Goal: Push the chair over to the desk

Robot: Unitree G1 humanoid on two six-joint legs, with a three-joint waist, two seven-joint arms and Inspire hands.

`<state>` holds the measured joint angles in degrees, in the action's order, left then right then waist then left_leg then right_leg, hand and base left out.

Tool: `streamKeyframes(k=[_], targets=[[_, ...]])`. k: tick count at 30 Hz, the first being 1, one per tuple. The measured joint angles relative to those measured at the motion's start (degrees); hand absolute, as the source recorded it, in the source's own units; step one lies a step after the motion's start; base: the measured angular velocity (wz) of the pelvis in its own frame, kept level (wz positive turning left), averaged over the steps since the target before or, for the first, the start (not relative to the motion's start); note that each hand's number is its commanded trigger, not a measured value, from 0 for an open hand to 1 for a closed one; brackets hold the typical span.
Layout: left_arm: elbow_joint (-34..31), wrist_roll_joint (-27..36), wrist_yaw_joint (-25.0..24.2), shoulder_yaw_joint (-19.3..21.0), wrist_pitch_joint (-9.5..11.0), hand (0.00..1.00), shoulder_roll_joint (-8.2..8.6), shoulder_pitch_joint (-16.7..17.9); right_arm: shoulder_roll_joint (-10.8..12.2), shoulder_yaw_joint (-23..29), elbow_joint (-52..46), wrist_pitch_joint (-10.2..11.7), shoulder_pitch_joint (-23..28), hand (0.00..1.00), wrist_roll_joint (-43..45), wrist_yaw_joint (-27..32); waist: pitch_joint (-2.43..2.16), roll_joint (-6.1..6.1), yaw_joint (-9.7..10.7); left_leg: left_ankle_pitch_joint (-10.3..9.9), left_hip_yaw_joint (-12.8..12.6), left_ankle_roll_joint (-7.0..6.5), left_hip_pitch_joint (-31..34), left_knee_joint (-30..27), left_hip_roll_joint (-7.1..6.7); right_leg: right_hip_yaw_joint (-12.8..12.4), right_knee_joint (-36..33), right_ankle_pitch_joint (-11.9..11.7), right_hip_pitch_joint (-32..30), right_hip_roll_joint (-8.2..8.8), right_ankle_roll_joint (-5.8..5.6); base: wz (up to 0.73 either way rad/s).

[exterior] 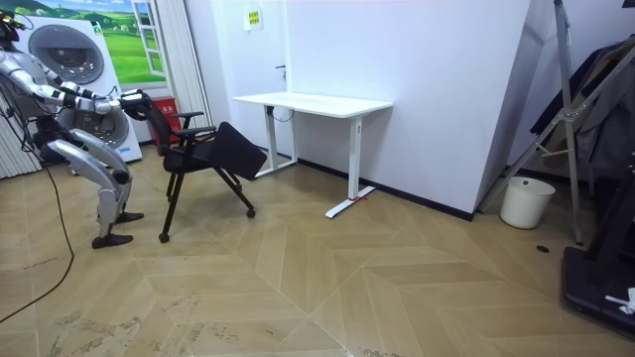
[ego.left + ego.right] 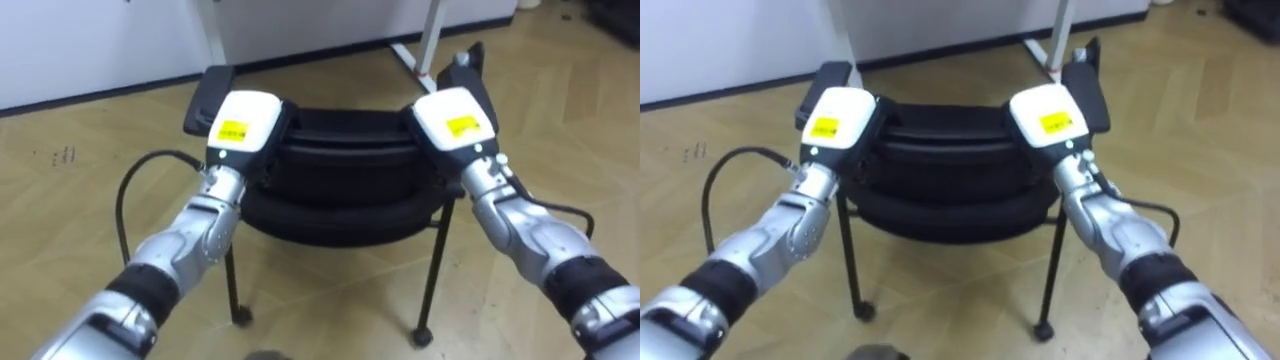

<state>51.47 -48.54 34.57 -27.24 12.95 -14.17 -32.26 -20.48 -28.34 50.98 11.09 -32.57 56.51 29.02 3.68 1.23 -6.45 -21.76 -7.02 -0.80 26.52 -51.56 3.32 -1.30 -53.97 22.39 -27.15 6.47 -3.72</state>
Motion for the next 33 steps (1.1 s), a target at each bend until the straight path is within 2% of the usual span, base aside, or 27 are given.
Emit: streamKeyframes(k=[3,4,5,6,7,8,9,10,11,13,14,15,18,19,20,21,22,23,24,25,26,27,28,29,30,31,33], targets=[[-0.4,-0.4,-0.1,0.1,0.0,1.00,-0.43,0.2,0.6,0.3,0.0,-0.2,0.1,1.00,0.1,0.4,-0.49,0.08,0.1,-0.2,-1.1,-0.43,0.2,1.3,0.34,0.0,2.5,-0.9,0.2,0.44,-1.25,0.00],[-0.9,-0.4,-0.1,0.2,0.0,1.00,-0.80,0.3,0.8,0.3,-0.3,-0.5,0.1,1.00,0.1,0.4,-0.83,0.05,0.1,0.2,-2.5,-1.55,0.4,2.1,1.38,0.2,2.8,-1.3,0.4,0.60,-1.84,-0.03],[-1.0,-0.5,-0.4,0.2,0.0,1.00,-1.12,0.5,1.1,0.4,-0.4,-0.7,0.1,1.00,0.1,0.4,-0.59,0.28,-0.1,0.6,-4.7,-2.16,-0.2,2.3,2.86,1.9,-1.3,-0.8,0.7,2.04,-1.59,0.10],[-0.8,-0.5,-0.8,0.1,-0.1,1.00,-0.99,0.6,1.3,0.5,-0.4,-0.8,0.6,1.00,0.0,0.4,-0.60,0.51,0.3,0.6,-5.7,-2.26,-0.9,2.3,3.41,3.4,-4.1,-0.5,1.8,3.22,-1.16,0.29],[-0.8,-0.4,-1.6,0.0,-0.2,1.00,-0.92,0.7,1.5,0.4,-0.6,-0.9,1.6,1.00,0.1,0.4,-0.57,0.86,0.5,0.6,-8.0,-2.34,-2.9,2.5,4.71,5.8,-7.3,0.8,5.7,4.97,-0.08,0.16],[-0.8,-0.4,-1.6,0.1,-0.1,1.00,-0.96,1.2,1.6,0.3,-0.7,-0.9,1.9,1.00,0.2,0.3,-0.50,1.01,-0.1,0.5,-9.4,-2.28,-4.3,2.8,5.17,7.6,-8.0,2.7,8.6,6.29,0.59,-0.13],[-0.8,-0.3,-1.6,0.4,0.0,1.00,-1.04,1.3,1.8,0.3,-0.7,-1.0,1.5,1.00,0.7,0.1,-0.24,1.27,-0.5,0.2,-9.9,-1.83,-4.9,2.7,5.16,9.5,-6.1,4.1,9.8,7.39,0.68,-0.28],[-0.8,-0.2,-1.6,0.8,0.1,1.00,-1.02,1.4,1.9,0.3,-0.7,-1.2,1.2,1.00,1.0,-0.1,-0.13,1.87,-0.6,0.1,-9.7,-1.54,-4.9,2.6,5.14,10.5,-5.0,4.7,10.0,7.51,0.88,-0.35],[-1.0,-0.3,-1.6,1.8,0.4,1.00,-1.01,1.4,1.7,0.3,-0.9,-1.2,0.4,1.00,1.5,-0.2,-0.31,0.92,-1.4,0.1,-9.1,-1.29,-4.3,2.6,5.18,11.5,-2.9,5.2,10.1,7.03,0.56,-0.31],[-1.1,-0.4,-1.6,3.1,1.0,1.00,-1.11,1.4,1.8,0.3,-0.9,-1.2,-0.7,1.00,2.4,-0.2,0.01,-0.16,-2.6,0.1,-7.8,-1.29,-3.4,2.7,4.86,12.8,-0.9,5.2,9.7,6.44,0.71,-0.53],[-1.0,-0.5,-1.5,3.5,1.3,1.00,-1.24,1.3,1.9,0.2,-0.7,-1.2,-1.0,1.00,2.4,-0.2,0.11,-0.15,-3.6,0.1,-7.7,-1.28,-3.3,2.6,4.88,13.4,-0.6,5.3,9.5,6.50,0.91,-0.44],[-1.0,-0.6,-1.5,3.5,1.4,1.00,-1.33,1.2,2.1,0.2,-0.5,-1.2,-1.1,1.00,2.4,-0.2,0.12,-0.14,-3.7,0.1,-7.5,-1.29,-3.3,2.5,4.93,13.8,-0.5,5.3,9.6,6.51,0.99,-0.23],[-1.1,-1.6,-1.4,3.5,1.7,1.00,-1.72,0.5,2.3,0.3,0.0,-1.1,-1.2,1.00,2.0,0.5,0.55,0.93,-5.0,0.0,-7.7,-1.24,-3.2,2.2,5.40,13.9,-0.7,5.1,8.8,6.31,1.34,-0.18],[-1.2,-1.6,-1.3,3.6,2.1,1.00,-2.42,0.6,3.0,0.3,0.7,-1.2,-2.1,1.00,2.0,0.5,0.64,0.86,-5.3,0.0,-8.2,-1.16,-3.2,2.1,6.12,14.2,-0.6,4.8,8.4,6.10,1.86,-0.41],[-1.2,-1.7,-1.2,4.1,2.5,1.00,-2.77,0.6,3.5,0.3,0.9,-1.2,-2.3,1.00,2.0,0.5,0.71,0.79,-6.4,-0.1,-8.2,-0.96,-3.1,2.1,6.96,14.0,-0.1,4.2,8.0,5.01,2.51,-0.47],[-1.2,-1.9,-1.0,4.2,2.6,1.00,-2.98,0.6,3.7,0.3,0.9,-1.2,-2.4,1.00,2.0,0.5,0.56,0.40,-6.9,-0.1,-8.1,-0.81,-3.1,2.1,7.29,14.0,0.4,3.9,7.9,4.58,2.71,-0.54],[-1.1,-2.5,-0.3,4.7,3.4,1.00,-3.52,0.6,4.4,0.3,0.9,-1.4,-2.9,1.00,2.0,0.5,0.70,0.41,-7.6,0.0,-7.3,-0.53,-2.9,2.2,7.38,14.0,0.4,3.3,7.4,3.95,3.04,-0.51],[-1.2,-2.8,0.3,5.0,3.7,1.00,-4.07,0.6,4.9,0.2,0.9,-1.7,-3.3,1.00,2.1,0.4,0.81,0.28,-8.3,0.1,-6.4,-0.28,-2.4,2.3,7.43,13.6,-0.2,2.9,6.0,3.37,2.72,-0.46],[-1.3,-2.8,0.4,5.3,3.8,1.00,-4.31,0.5,5.1,0.2,0.9,-1.7,-3.7,1.00,2.1,0.2,0.70,0.55,-8.4,0.1,-6.2,-0.17,-2.1,2.3,7.45,12.6,0.0,2.9,5.0,3.14,2.49,-0.31],[-1.1,-2.6,0.4,5.9,3.8,1.00,-4.36,0.6,5.2,-0.1,1.0,-1.8,-4.5,1.00,2.1,-0.2,0.88,0.46,-8.6,0.1,-5.9,0.14,-1.9,2.3,7.54,9.8,1.2,2.5,2.8,3.35,1.95,0.04],[-0.9,-2.4,0.4,5.8,3.8,1.00,-4.40,0.6,5.5,-0.2,1.1,-1.9,-4.3,1.00,2.2,-0.2,0.83,0.41,-7.9,0.2,-4.9,0.86,-1.9,2.3,7.45,8.6,3.0,0.4,1.0,4.52,1.20,0.21],[-0.9,-2.4,0.4,5.7,3.8,1.00,-4.60,0.7,5.7,-0.2,1.2,-1.9,-4.2,1.00,2.2,-0.3,0.73,0.64,-7.5,0.3,-4.2,1.35,-1.9,2.3,7.45,8.9,3.7,-0.9,0.5,5.03,1.06,0.45],[-1.4,-2.4,0.3,5.1,3.8,1.00,-5.35,0.9,6.1,-0.2,1.5,-1.6,-4.0,1.00,2.2,-0.4,0.23,1.64,-7.2,0.7,-3.3,2.55,-1.7,2.3,7.83,10.3,4.2,-2.6,0.4,5.52,1.77,0.38],[-2.1,-2.4,0.3,5.0,3.8,1.00,-5.94,1.0,6.2,0.1,1.2,-1.3,-4.0,1.00,2.2,-0.6,0.12,1.87,-7.1,1.2,-2.6,3.54,-1.3,2.5,8.57,11.6,4.3,-2.5,0.5,4.91,2.66,0.28],[-2.4,-2.4,0.3,5.1,3.8,1.00,-6.11,1.0,6.2,0.3,0.9,-1.3,-4.1,1.00,2.2,-0.9,0.15,1.82,-7.2,1.5,-2.2,3.99,-1.2,2.6,8.97,12.1,4.5,-2.4,0.5,4.46,3.07,0.07],[-3.1,-2.5,0.3,5.3,3.5,1.00,-6.20,1.3,6.3,0.4,0.6,-1.2,-4.4,1.00,2.2,-1.4,0.19,1.93,-7.3,2.0,-1.8,4.87,-1.5,3.4,8.99,12.9,4.6,-2.2,0.7,4.15,3.89,0.00],[-3.3,-2.5,0.5,5.4,2.9,1.00,-5.85,2.4,6.3,0.3,0.7,-0.8,-4.3,1.00,2.3,-3.1,0.21,2.21,-7.2,3.1,-1.1,6.70,-3.5,6.2,8.88,13.4,6.0,-1.8,2.3,3.22,4.63,0.02]])
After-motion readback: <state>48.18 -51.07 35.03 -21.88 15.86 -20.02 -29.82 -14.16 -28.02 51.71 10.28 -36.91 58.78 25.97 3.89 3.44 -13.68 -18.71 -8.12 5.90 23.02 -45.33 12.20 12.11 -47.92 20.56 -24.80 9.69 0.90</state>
